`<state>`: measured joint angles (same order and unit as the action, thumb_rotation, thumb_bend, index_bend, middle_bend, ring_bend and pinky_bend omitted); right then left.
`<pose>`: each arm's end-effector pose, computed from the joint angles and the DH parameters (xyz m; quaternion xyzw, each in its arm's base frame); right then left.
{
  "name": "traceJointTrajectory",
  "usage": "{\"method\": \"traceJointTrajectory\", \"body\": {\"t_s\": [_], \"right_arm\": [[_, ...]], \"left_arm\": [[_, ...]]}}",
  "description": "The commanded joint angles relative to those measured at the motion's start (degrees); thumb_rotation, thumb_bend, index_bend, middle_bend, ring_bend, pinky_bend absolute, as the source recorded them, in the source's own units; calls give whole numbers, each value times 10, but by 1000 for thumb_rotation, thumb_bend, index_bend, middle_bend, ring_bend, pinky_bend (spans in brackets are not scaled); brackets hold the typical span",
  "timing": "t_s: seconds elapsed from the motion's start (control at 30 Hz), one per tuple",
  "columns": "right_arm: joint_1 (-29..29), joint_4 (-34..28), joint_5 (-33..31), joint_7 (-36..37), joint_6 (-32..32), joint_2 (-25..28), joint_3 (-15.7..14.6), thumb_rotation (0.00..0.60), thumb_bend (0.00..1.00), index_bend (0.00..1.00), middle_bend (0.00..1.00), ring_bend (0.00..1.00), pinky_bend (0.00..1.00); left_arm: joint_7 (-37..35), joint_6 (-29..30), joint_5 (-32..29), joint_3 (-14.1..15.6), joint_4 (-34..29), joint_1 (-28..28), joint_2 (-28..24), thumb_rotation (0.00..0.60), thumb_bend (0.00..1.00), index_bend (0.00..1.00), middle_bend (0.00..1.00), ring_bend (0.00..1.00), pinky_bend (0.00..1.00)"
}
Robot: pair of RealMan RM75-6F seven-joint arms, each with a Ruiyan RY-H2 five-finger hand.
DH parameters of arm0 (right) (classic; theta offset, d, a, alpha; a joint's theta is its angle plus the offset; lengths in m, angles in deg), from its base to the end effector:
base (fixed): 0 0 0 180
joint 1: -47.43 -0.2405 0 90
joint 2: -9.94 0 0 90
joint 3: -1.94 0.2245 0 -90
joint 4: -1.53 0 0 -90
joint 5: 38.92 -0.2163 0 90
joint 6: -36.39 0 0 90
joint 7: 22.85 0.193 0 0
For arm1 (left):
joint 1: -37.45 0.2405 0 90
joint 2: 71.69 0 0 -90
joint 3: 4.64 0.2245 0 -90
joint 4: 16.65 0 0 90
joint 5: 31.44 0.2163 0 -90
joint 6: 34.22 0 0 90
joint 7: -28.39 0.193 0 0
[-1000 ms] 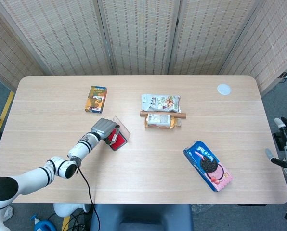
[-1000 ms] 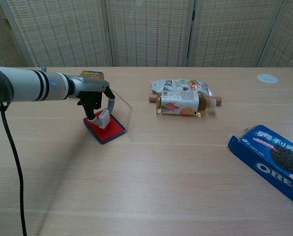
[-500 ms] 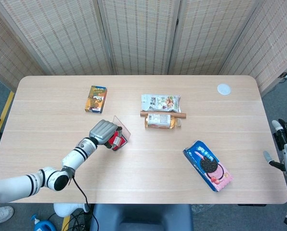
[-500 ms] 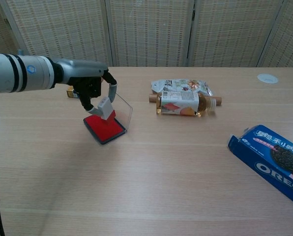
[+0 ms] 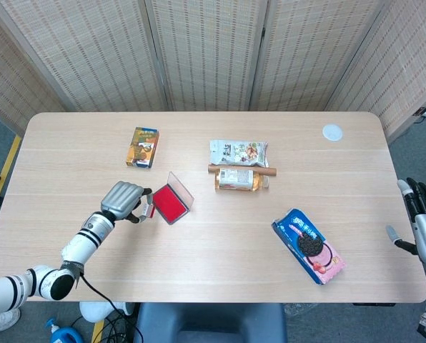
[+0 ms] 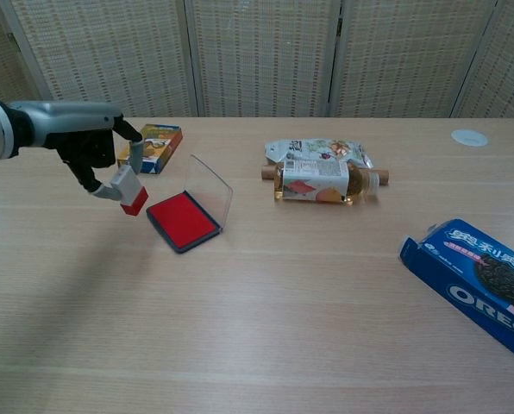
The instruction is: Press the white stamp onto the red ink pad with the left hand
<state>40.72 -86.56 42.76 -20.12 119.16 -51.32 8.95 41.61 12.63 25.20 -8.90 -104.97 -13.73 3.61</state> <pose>-0.3037 -0.2545 0.1774 0.5776 -0.3620 0.3803 0.6251 -0.1313 0.3913 -0.0055 -0.7735 -0.3878 -0.3024 0.3998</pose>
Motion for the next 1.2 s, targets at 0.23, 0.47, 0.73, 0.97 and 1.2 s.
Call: {"method": "traceJointTrajectory", "body": {"t_s": [0.23, 0.47, 0.73, 0.97, 1.2], "right_arm": [[-3, 1, -6, -6, -7, -2, 2, 600, 303, 0, 0, 0, 0], [-5, 1, -12, -16, -10, -6, 3, 600, 303, 0, 0, 0, 0], [-8, 3, -16, -18, -18, -7, 4, 600, 303, 0, 0, 0, 0], [-6, 3, -19, -14, -14, -6, 5, 600, 294, 0, 0, 0, 0], [-5, 4, -23, -13, -14, -6, 7, 600, 293, 0, 0, 0, 0]], "left_arm": [[-84, -22, 61, 7, 74, 30, 20, 600, 571, 746, 1000, 821, 803], [-159, -39, 111, 10, 137, 45, 39, 600, 566, 709, 1000, 816, 803], [-219, -53, 146, 11, 197, 52, 75, 600, 565, 693, 1000, 816, 803], [-258, -65, 184, 17, 252, 50, 110, 600, 477, 691, 1000, 816, 804], [-283, -70, 205, 19, 284, 48, 128, 600, 398, 657, 1000, 816, 804]]}}
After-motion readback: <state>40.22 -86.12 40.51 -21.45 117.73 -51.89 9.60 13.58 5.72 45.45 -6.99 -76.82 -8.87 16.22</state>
